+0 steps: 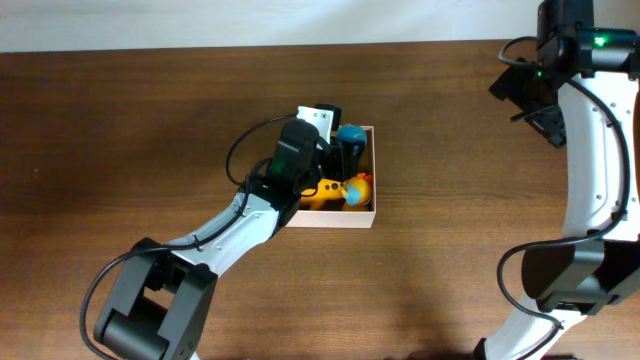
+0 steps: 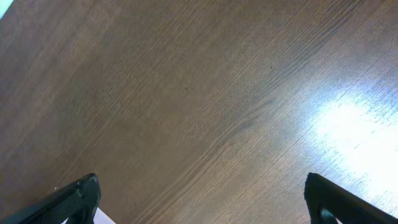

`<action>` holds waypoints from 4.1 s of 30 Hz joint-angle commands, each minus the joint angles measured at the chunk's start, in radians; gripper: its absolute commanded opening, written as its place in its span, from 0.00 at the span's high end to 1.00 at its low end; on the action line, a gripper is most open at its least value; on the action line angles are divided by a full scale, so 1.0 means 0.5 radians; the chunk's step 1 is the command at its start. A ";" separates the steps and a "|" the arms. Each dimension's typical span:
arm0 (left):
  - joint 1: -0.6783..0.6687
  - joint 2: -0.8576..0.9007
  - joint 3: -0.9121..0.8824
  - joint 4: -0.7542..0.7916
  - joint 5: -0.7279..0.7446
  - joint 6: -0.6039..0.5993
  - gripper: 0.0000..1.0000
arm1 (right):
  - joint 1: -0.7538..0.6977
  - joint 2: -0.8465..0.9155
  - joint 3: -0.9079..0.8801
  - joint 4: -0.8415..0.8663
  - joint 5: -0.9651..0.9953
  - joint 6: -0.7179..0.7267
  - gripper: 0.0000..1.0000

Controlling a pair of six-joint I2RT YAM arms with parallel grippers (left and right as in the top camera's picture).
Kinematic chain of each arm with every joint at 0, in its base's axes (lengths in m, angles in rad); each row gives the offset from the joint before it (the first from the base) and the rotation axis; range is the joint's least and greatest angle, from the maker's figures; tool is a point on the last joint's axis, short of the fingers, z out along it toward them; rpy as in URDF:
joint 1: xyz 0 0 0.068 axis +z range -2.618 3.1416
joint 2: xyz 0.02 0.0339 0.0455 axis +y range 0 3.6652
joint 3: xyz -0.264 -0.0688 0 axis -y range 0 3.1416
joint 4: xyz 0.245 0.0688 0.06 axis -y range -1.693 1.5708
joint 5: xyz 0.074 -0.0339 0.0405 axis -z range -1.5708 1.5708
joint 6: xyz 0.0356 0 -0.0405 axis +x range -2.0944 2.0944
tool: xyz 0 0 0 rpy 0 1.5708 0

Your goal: Pack container

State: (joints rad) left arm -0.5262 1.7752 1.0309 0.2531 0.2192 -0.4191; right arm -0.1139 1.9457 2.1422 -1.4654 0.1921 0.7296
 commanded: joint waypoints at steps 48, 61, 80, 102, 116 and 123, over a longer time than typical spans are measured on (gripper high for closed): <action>0.743 -1.057 0.015 -2.185 -0.901 0.188 0.00 | -0.011 -0.018 0.019 -0.001 0.003 0.007 0.01; 0.744 -1.842 0.010 -2.709 -0.888 -0.061 0.01 | -0.011 -0.018 0.019 -0.001 0.003 0.006 0.01; 0.745 -2.371 0.004 -3.028 -0.958 -0.117 0.01 | -0.011 -0.018 0.019 0.000 0.003 0.006 0.01; 0.971 -2.706 -0.155 -2.526 -1.146 -0.118 0.01 | -0.011 -0.018 0.019 0.000 0.003 0.006 0.01; 1.046 -3.539 -1.279 -1.337 -0.831 0.182 0.01 | -0.011 -0.018 0.019 0.000 0.004 0.006 0.01; 1.045 -3.539 -1.497 -1.330 -0.826 0.350 0.01 | -0.011 -0.018 0.019 0.000 0.004 0.007 0.01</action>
State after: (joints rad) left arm -0.0086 0.0162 0.3225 -0.4198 -0.2188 -0.3233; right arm -0.1139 1.9457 2.1422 -1.4654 0.1921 0.7307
